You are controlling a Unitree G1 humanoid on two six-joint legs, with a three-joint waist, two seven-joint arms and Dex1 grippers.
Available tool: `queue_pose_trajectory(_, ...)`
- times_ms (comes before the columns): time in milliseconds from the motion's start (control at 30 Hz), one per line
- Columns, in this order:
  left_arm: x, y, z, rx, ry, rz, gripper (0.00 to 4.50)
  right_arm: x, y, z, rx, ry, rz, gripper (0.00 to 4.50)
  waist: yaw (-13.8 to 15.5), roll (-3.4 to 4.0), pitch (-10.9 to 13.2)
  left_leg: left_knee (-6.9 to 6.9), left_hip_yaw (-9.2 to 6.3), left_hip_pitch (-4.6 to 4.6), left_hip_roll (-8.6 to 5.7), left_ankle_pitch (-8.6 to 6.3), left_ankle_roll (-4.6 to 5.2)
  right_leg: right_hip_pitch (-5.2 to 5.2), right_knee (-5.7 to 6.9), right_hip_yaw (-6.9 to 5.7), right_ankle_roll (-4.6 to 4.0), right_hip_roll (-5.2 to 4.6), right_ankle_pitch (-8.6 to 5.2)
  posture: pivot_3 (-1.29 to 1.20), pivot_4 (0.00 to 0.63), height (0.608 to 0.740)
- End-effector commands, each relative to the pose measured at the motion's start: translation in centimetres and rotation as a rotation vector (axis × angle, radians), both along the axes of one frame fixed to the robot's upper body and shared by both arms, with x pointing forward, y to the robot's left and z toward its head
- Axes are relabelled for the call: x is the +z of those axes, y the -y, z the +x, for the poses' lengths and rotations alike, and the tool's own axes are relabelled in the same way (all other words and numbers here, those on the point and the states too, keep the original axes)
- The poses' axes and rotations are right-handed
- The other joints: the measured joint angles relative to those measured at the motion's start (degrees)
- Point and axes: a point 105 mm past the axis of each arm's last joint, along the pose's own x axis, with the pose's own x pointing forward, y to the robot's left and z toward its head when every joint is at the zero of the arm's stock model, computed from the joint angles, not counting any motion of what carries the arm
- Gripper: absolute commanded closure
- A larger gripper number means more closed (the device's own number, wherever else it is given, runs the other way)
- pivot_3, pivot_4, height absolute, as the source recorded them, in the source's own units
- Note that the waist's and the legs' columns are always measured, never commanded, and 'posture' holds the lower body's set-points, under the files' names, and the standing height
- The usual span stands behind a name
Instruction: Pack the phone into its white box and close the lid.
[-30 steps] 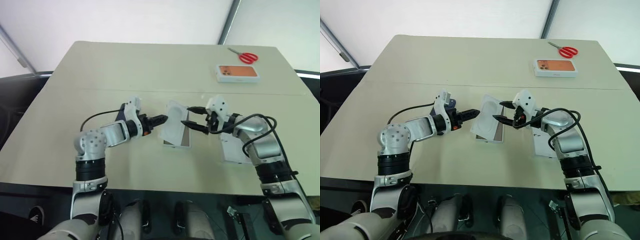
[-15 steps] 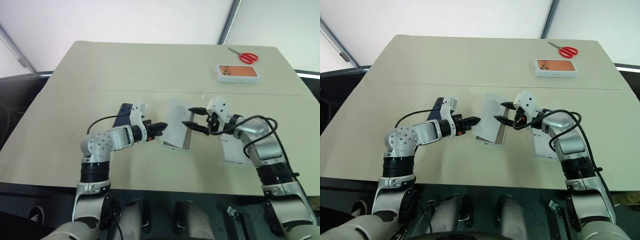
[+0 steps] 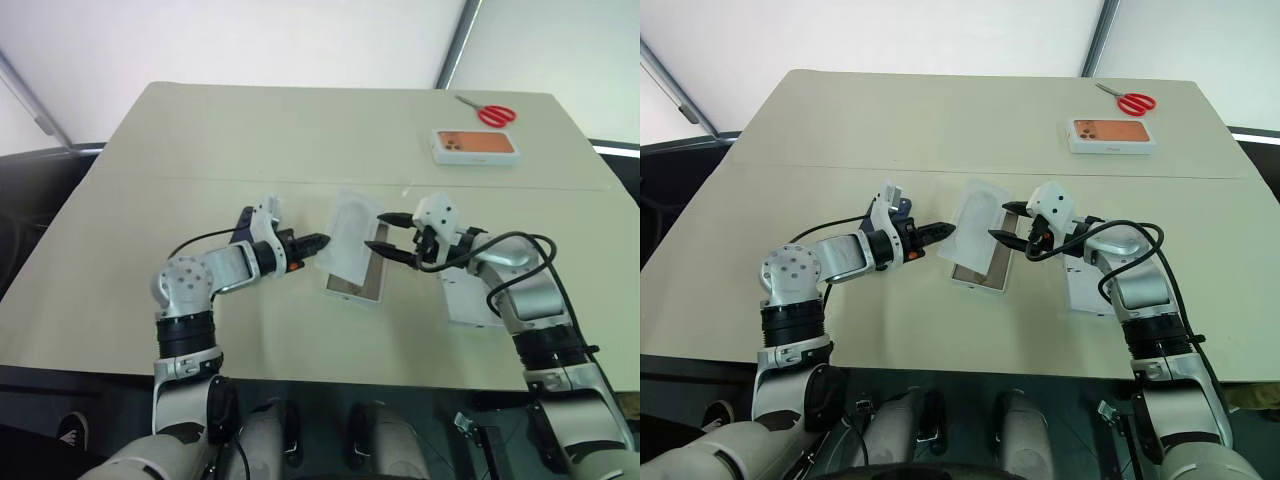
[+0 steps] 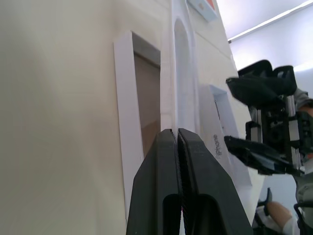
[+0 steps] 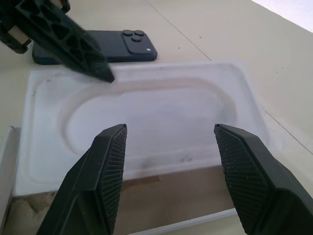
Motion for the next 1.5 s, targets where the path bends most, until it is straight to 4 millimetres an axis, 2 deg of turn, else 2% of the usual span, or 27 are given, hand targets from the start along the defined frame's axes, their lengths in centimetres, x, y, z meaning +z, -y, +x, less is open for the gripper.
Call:
queue_pose_trajectory(33, 0.5, 1.2, -0.9, -0.057, 0.027, 0.002, 4.42, 1.5, 0.1, 0.1, 0.002, 0.069, 0.0, 1.49, 0.03, 0.0, 0.0, 0.0, 0.0, 0.0, 0.0, 0.0, 0.0, 0.0, 0.0, 0.0, 0.0, 0.0, 0.0, 0.0, 0.15, 0.738)
queue_pose_trajectory(367, 0.5, 0.1, 0.0, 0.042, 0.047, 0.022, 4.42, 1.3, 0.3, 0.1, -0.005, 0.07, -0.004, 1.49, -0.13, 0.0, 0.0, 0.0, 0.0, 0.01, 0.02, 0.0, 0.0, 0.0, 0.0, 0.0, 0.0, -0.03, 0.0, 0.0, 0.15, 0.738)
queue_pose_trajectory(467, 0.8, 0.2, -0.2, 0.039, 0.072, 0.028, 4.42, 1.2, 0.3, 0.1, -0.003, 0.069, -0.006, 1.49, -0.14, 0.0, 0.0, -0.01, 0.0, 0.01, 0.02, 0.0, -0.01, 0.0, 0.0, 0.0, 0.0, -0.03, 0.0, 0.0, 0.15, 0.738)
queue_pose_trajectory(667, -0.2, 0.4, -0.5, 0.034, 0.047, 0.051, 4.42, 1.4, 0.2, 0.1, 0.0, 0.073, -0.004, 1.49, 0.03, 0.0, 0.0, 0.0, 0.0, 0.0, 0.01, 0.0, -0.01, 0.0, -0.01, 0.0, 0.0, -0.04, 0.0, 0.0, 0.15, 0.738)
queue_pose_trajectory(900, -0.2, 0.6, -0.5, 0.019, 0.039, 0.031, 4.42, 1.5, 0.1, 0.1, -0.001, 0.076, -0.005, 1.49, -0.01, 0.0, 0.0, 0.0, 0.0, 0.0, 0.01, 0.0, 0.0, 0.0, 0.0, 0.0, 0.0, -0.04, 0.0, 0.0, 0.15, 0.738)
queue_pose_trajectory(1000, 0.2, 0.7, -0.5, 0.011, 0.041, 0.005, 3.55, 1.4, 0.1, 0.0, -0.001, 0.074, -0.005, 1.49, 0.01, 0.0, 0.0, 0.0, 0.0, 0.0, 0.01, 0.0, 0.0, 0.0, 0.0, 0.0, 0.0, -0.04, 0.0, 0.0, 0.15, 0.738)
queue_pose_trajectory(1033, 0.3, 0.7, -0.5, 0.008, 0.043, -0.003, 2.95, 1.3, 0.1, 0.0, -0.001, 0.073, -0.005, 1.49, 0.01, 0.0, 0.0, 0.0, 0.0, 0.0, 0.01, 0.0, 0.0, 0.0, -0.01, 0.0, 0.0, -0.04, 0.0, 0.0, 0.15, 0.738)
queue_pose_trajectory(1067, 0.4, 0.6, -0.5, 0.013, 0.047, 0.008, 2.63, 1.3, 0.1, 0.1, -0.003, 0.074, -0.006, 1.49, 0.01, 0.0, 0.0, 0.0, 0.0, 0.0, 0.01, 0.0, 0.0, 0.0, -0.01, 0.0, 0.0, -0.04, 0.0, 0.0, 0.15, 0.738)
queue_pose_trajectory(1200, 0.3, 0.5, -0.3, 0.019, 0.055, 0.043, 0.7, 1.3, 0.0, 0.1, -0.005, 0.072, 0.002, 1.49, -0.01, 0.0, 0.0, 0.0, 0.0, 0.0, 0.01, 0.0, 0.0, 0.0, 0.0, 0.0, 0.0, -0.04, 0.0, 0.0, 0.15, 0.738)
queue_pose_trajectory(1400, 1.7, 1.0, -0.8, -0.029, 0.139, 0.043, 0.7, 1.4, -1.0, -0.1, 0.014, 0.048, 0.049, 1.49, -0.03, 0.0, 0.0, 0.0, 0.0, 0.0, 0.01, 0.0, -0.01, 0.0, 0.0, 0.0, 0.0, -0.03, 0.0, 0.0, 0.15, 0.738)
queue_pose_trajectory(1500, 2.4, -1.3, 0.5, 0.043, 0.276, 0.149, 0.67, 0.7, -1.8, -0.6, 0.035, 0.003, 0.064, 2.35, -0.12, 0.01, -0.01, 0.0, 0.0, 0.0, 0.02, 0.0, -0.01, 0.0, 0.0, 0.0, 0.0, -0.03, 0.0, 0.0, 0.15, 0.738)
